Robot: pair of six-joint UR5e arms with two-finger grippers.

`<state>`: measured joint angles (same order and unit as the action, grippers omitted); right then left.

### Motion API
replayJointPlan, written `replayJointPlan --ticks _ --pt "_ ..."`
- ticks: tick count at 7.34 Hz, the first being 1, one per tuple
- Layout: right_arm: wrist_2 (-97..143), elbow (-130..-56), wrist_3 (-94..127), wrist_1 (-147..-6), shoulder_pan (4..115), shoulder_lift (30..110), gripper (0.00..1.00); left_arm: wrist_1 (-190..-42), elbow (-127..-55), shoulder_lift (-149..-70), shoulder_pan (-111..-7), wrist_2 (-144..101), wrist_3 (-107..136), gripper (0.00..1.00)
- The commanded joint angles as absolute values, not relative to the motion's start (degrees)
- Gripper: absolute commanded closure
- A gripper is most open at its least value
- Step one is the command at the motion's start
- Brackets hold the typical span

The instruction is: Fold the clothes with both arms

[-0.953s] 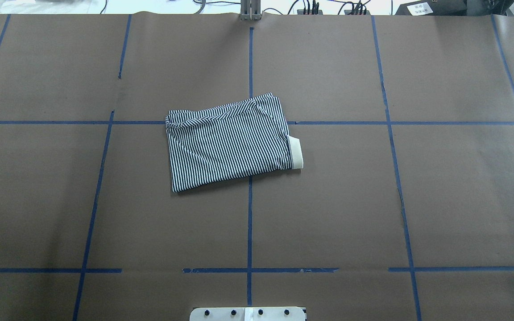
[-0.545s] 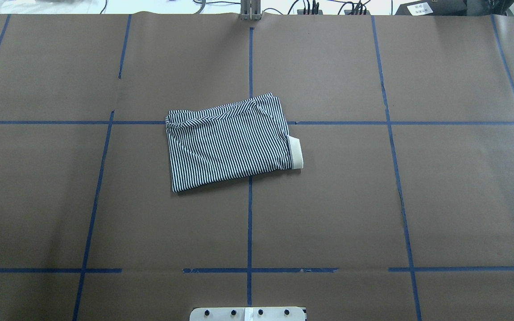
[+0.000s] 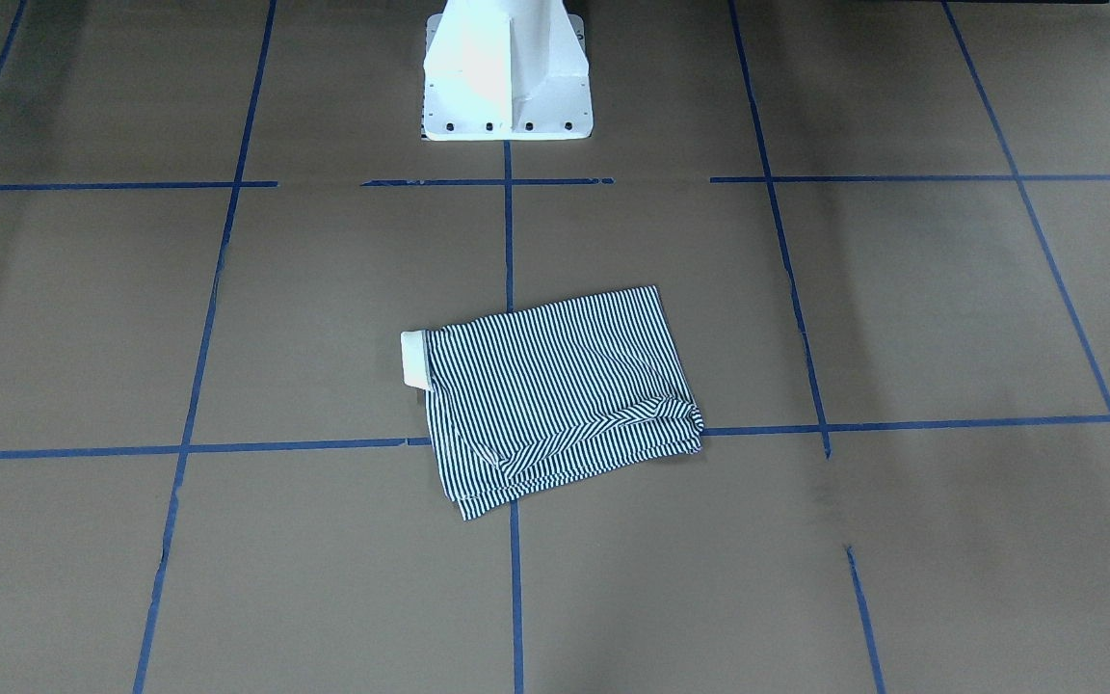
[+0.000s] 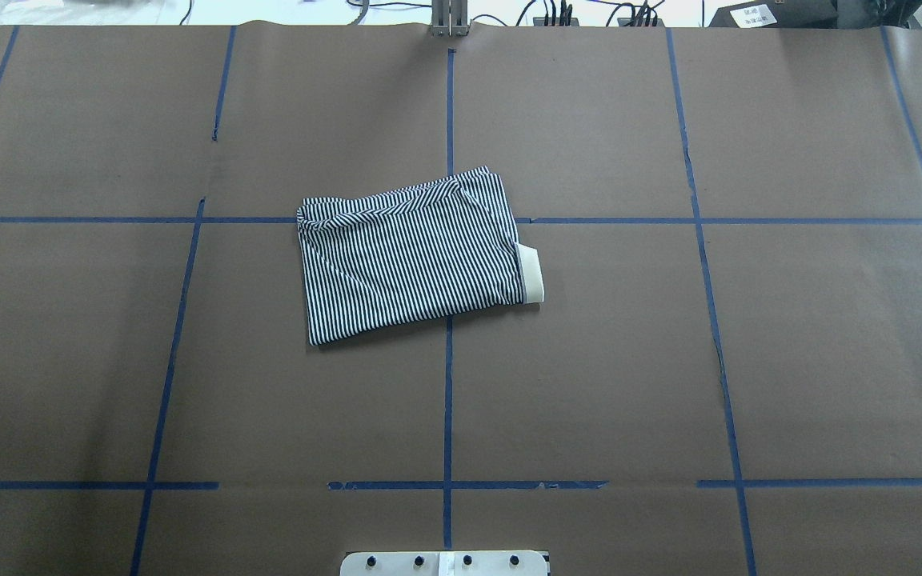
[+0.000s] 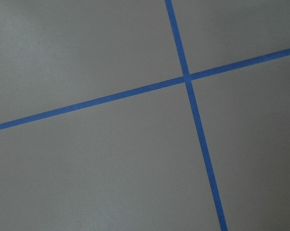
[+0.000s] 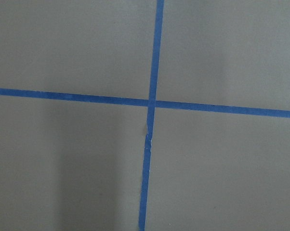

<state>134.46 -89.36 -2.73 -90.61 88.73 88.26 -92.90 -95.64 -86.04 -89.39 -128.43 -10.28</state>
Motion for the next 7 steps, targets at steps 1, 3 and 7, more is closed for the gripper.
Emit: replayJointPlan --ticks 1,3,7 --pt "134.5 -89.5 -2.6 -90.4 88.9 88.2 0.00 -92.9 -95.5 -86.1 -89.4 -128.5 -10.3 0.00" --pt "134.5 -89.5 -2.7 -90.4 88.9 88.2 0.00 -92.9 -95.5 -86.1 -89.4 -128.5 -10.3 0.00" --pt "134.5 -89.5 -2.8 -90.4 89.3 88.2 0.00 -93.2 -94.8 -86.3 -89.4 -129.1 0.1 0.00"
